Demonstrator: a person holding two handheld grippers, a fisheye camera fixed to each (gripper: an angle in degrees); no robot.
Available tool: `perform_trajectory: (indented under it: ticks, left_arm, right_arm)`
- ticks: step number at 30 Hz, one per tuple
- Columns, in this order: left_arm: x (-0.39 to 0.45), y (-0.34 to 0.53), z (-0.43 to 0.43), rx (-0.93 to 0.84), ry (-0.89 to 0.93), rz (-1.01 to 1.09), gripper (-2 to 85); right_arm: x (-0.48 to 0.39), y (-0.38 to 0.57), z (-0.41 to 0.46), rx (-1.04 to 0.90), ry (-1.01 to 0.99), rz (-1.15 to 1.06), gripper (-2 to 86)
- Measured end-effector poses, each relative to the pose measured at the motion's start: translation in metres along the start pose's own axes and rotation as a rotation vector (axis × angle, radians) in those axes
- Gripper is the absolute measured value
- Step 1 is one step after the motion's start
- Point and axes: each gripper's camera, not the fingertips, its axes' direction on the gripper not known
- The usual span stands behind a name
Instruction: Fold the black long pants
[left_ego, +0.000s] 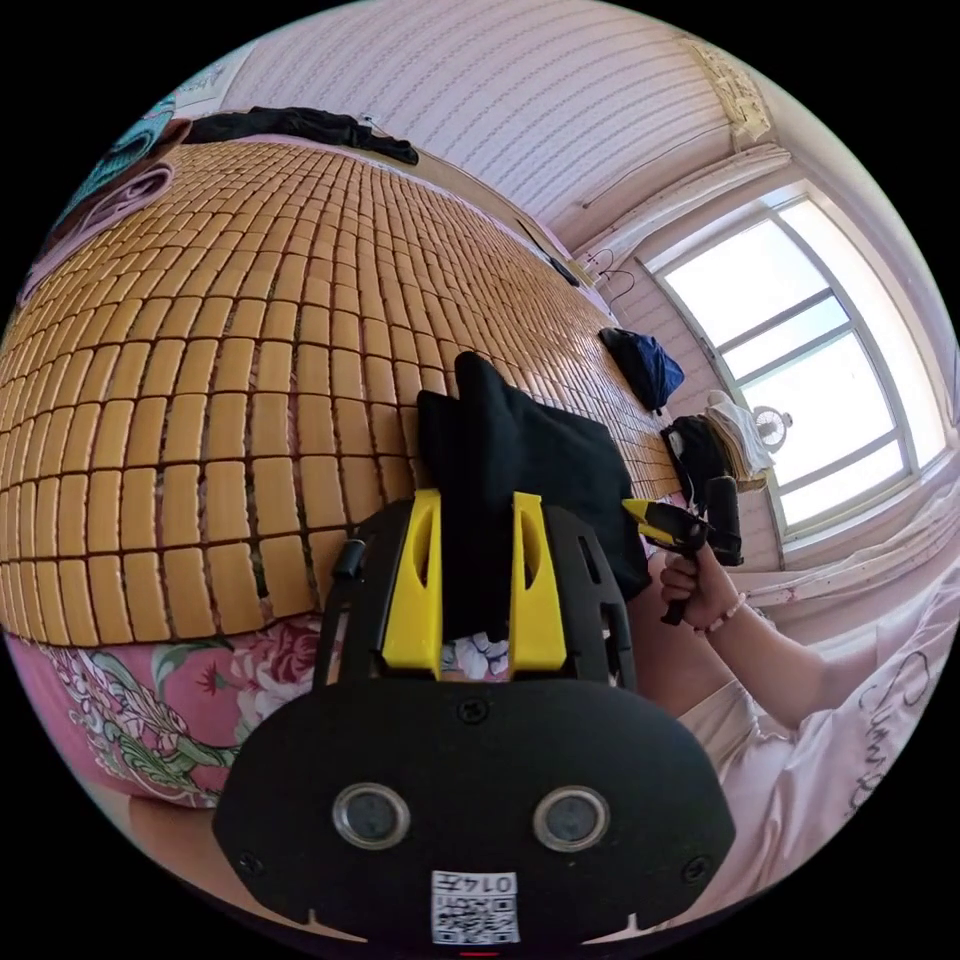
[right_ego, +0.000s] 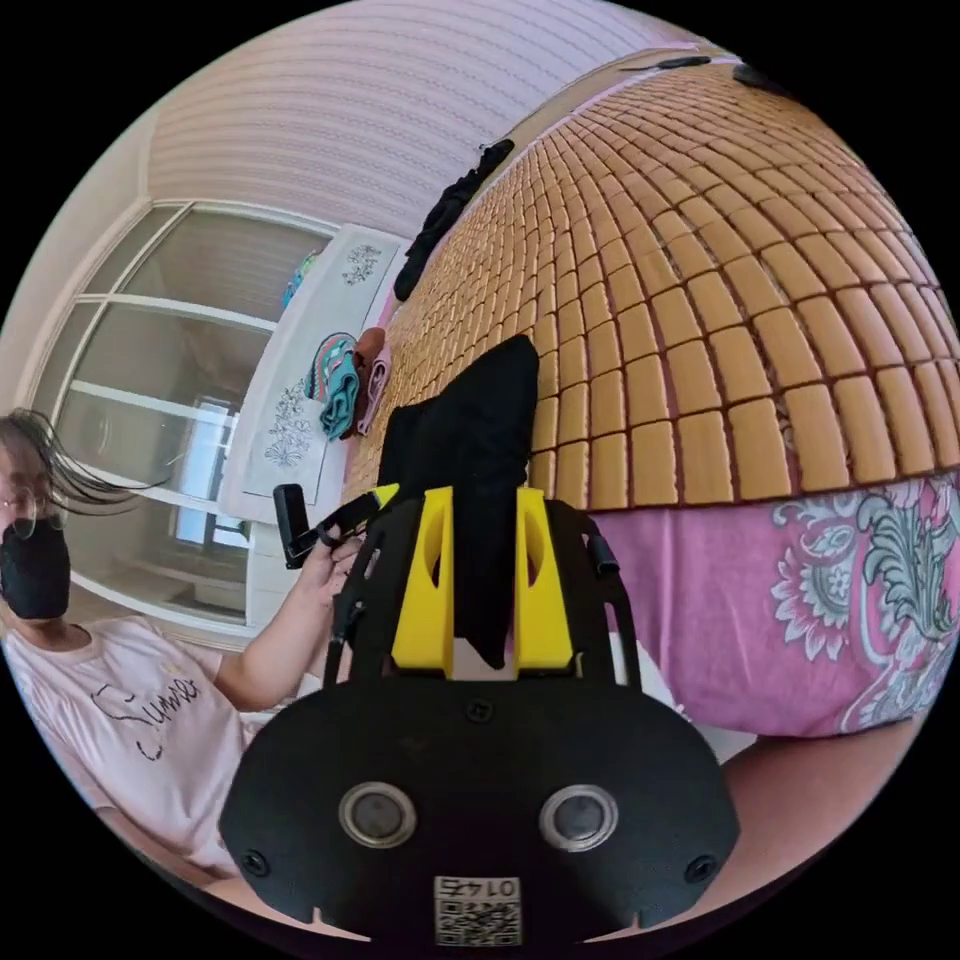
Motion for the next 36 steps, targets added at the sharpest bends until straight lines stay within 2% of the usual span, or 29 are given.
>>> perform_trajectory:
  ticks: [2, 3, 7, 12, 15, 18, 20, 21, 23, 25, 27, 30, 32, 36]
  left_arm:
    - [-0.005, 0.000, -0.001, 0.005, 0.048, -0.031, 7.6]
    - [-0.005, 0.000, -0.002, 0.006, 0.051, -0.036, 7.4]
    - [0.024, 0.000, -0.008, 0.016, -0.029, 0.024, 6.6]
    - [0.083, -0.014, 0.011, 0.106, 0.017, 0.050, 6.5]
    - [0.147, -0.046, 0.052, 0.177, 0.097, 0.120, 6.7]
    - [0.241, -0.100, 0.108, 0.255, 0.251, 0.143, 8.2]
    - [0.337, -0.152, 0.141, 0.383, 0.268, 0.265, 10.9]
    - [0.357, -0.164, 0.149, 0.401, 0.260, 0.298, 11.0]
    - [0.399, -0.200, 0.178, 0.345, 0.269, 0.305, 11.1]
    - [0.407, -0.204, 0.182, 0.307, 0.273, 0.285, 10.6]
    - [0.406, -0.189, 0.174, 0.295, 0.279, 0.331, 10.1]
    - [0.391, -0.138, 0.139, 0.247, 0.186, 0.452, 9.9]
    - [0.370, -0.080, 0.094, 0.216, 0.070, 0.544, 8.9]
    - [0.344, 0.020, 0.007, 0.168, -0.174, 0.617, 7.7]
  right_arm:
    - [0.017, -0.001, 0.007, -0.044, -0.187, 0.071, 6.1]
    - [0.017, -0.001, 0.007, -0.041, -0.207, 0.069, 5.9]
    - [-0.001, -0.020, -0.003, -0.079, -0.234, -0.046, 4.7]
    - [-0.009, -0.071, -0.066, -0.053, -0.240, -0.157, 4.3]
    - [-0.025, -0.119, -0.145, -0.059, -0.068, -0.253, 4.5]
    - [-0.053, -0.179, -0.258, -0.015, 0.226, -0.294, 5.6]
    - [-0.063, -0.240, -0.346, 0.055, 0.498, -0.200, 8.1]
    - [-0.061, -0.254, -0.364, 0.087, 0.565, -0.165, 9.4]
    - [-0.044, -0.287, -0.408, 0.177, 0.731, 0.006, 13.8]
    - [-0.036, -0.284, -0.410, 0.224, 0.797, 0.076, 15.0]
    - [-0.033, -0.264, -0.393, 0.243, 0.757, 0.034, 15.3]
    - [-0.048, -0.195, -0.333, 0.170, 0.613, -0.155, 15.4]
    - [-0.072, -0.106, -0.266, 0.099, 0.563, -0.283, 15.1]
    - [-0.099, 0.035, -0.176, -0.010, 0.403, -0.314, 14.6]
